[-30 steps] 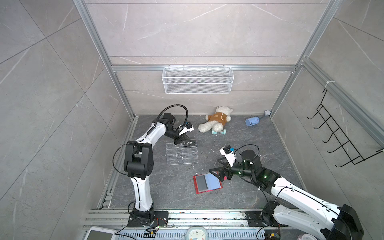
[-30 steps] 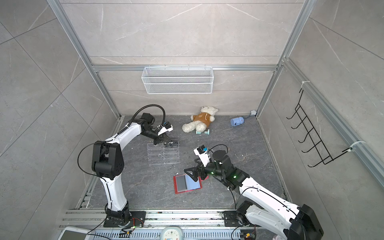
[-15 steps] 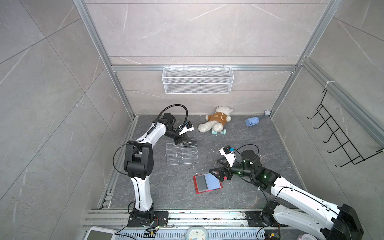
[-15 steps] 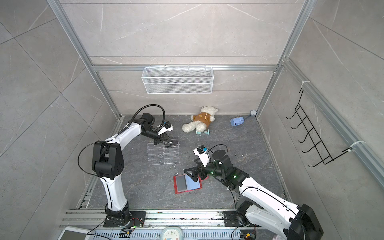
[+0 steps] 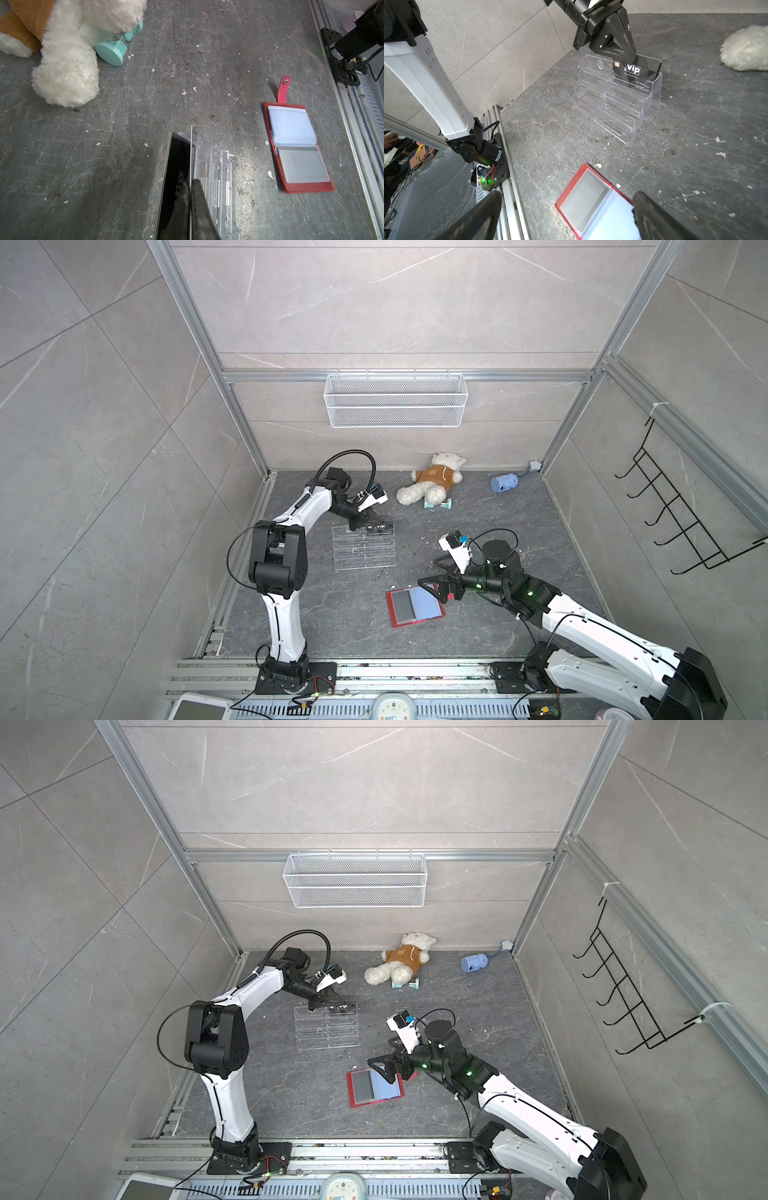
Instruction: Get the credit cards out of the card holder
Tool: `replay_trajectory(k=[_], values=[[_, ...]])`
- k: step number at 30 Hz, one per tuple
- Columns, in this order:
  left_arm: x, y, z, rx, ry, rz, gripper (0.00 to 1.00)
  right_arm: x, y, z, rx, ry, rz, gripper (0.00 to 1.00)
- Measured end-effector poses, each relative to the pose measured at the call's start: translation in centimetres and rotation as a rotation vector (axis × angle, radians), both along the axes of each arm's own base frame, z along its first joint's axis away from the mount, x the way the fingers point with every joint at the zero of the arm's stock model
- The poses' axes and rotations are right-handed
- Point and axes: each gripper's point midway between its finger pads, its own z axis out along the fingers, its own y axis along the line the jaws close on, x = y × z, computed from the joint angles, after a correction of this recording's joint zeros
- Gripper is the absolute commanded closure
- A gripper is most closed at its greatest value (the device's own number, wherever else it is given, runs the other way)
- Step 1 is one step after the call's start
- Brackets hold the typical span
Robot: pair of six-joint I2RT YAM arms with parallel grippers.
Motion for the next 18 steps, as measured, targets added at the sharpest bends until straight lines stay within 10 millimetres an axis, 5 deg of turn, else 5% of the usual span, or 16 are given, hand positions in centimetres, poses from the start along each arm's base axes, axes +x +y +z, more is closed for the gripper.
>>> replay_trajectory(k=[18], values=[[0.04, -0.09, -0.99, -0.007, 0.056, 0.041, 0.72, -0.11, 0.06, 0.06, 0.007, 0.009, 0.003, 0.0]])
